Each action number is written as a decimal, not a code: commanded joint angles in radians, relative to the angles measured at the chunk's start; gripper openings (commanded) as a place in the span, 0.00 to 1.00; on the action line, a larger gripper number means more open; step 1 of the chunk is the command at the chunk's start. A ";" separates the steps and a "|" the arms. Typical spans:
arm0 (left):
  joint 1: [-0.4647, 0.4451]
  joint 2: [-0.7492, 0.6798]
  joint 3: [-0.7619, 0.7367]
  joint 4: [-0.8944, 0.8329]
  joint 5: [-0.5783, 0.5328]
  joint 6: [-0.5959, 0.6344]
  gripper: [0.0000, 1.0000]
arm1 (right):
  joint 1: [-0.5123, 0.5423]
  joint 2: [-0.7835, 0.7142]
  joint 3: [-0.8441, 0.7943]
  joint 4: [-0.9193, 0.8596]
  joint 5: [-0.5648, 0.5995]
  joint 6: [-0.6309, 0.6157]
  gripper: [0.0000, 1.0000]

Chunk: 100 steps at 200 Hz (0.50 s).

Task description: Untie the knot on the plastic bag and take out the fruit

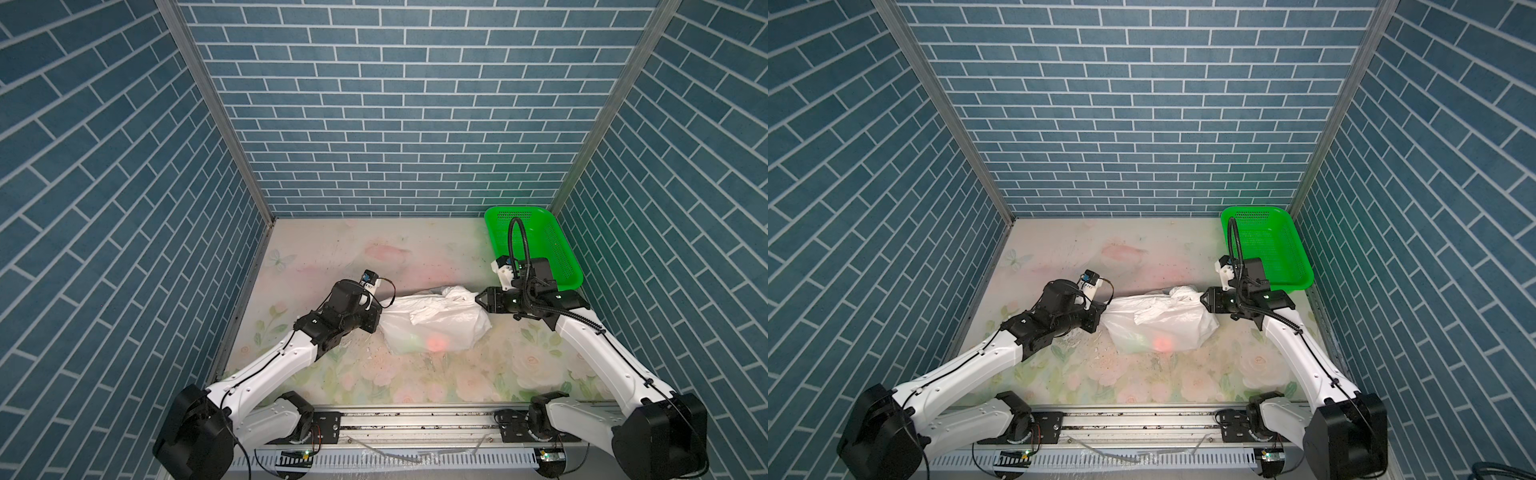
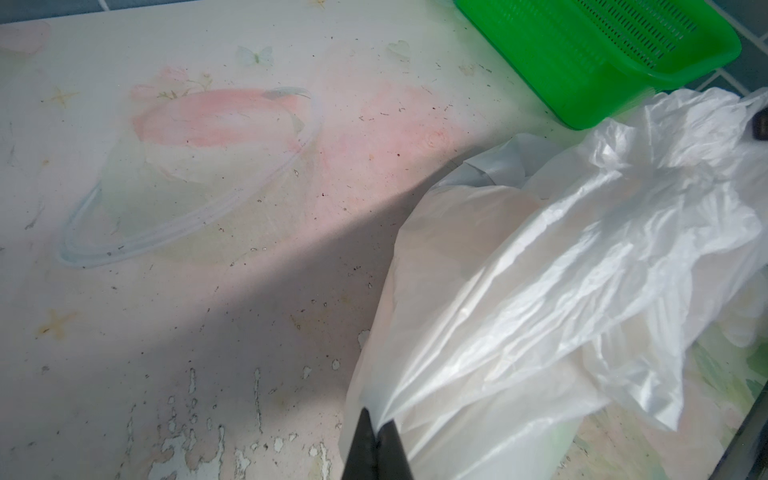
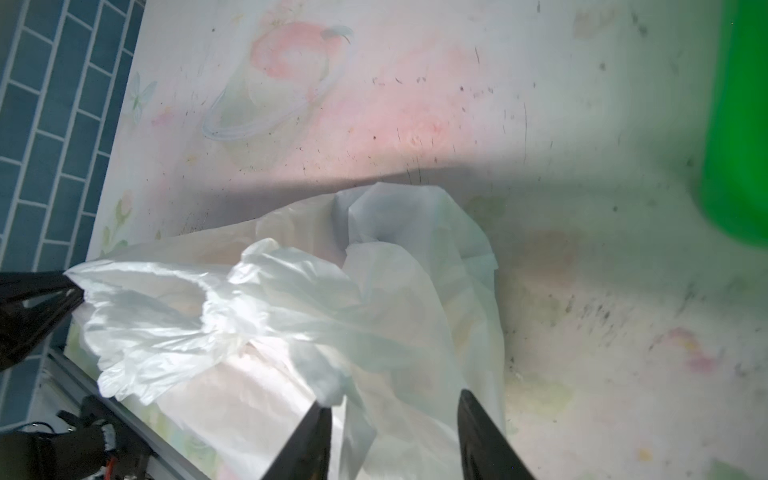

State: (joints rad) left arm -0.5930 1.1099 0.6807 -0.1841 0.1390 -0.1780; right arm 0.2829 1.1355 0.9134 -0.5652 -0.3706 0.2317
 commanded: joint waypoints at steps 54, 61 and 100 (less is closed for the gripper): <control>-0.007 -0.004 0.072 -0.020 -0.035 0.044 0.00 | 0.112 0.168 0.182 -0.058 -0.063 -0.300 0.72; -0.007 -0.001 0.075 -0.020 -0.039 0.046 0.00 | 0.117 0.185 0.185 -0.050 -0.075 -0.305 0.72; -0.007 0.001 0.073 -0.010 -0.049 0.039 0.00 | 0.133 0.262 0.191 -0.006 -0.098 -0.308 0.59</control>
State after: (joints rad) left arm -0.5968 1.1164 0.7258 -0.1928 0.1108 -0.1452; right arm 0.4076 1.3636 1.0538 -0.5812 -0.4343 -0.0158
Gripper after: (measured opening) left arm 0.043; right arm 0.654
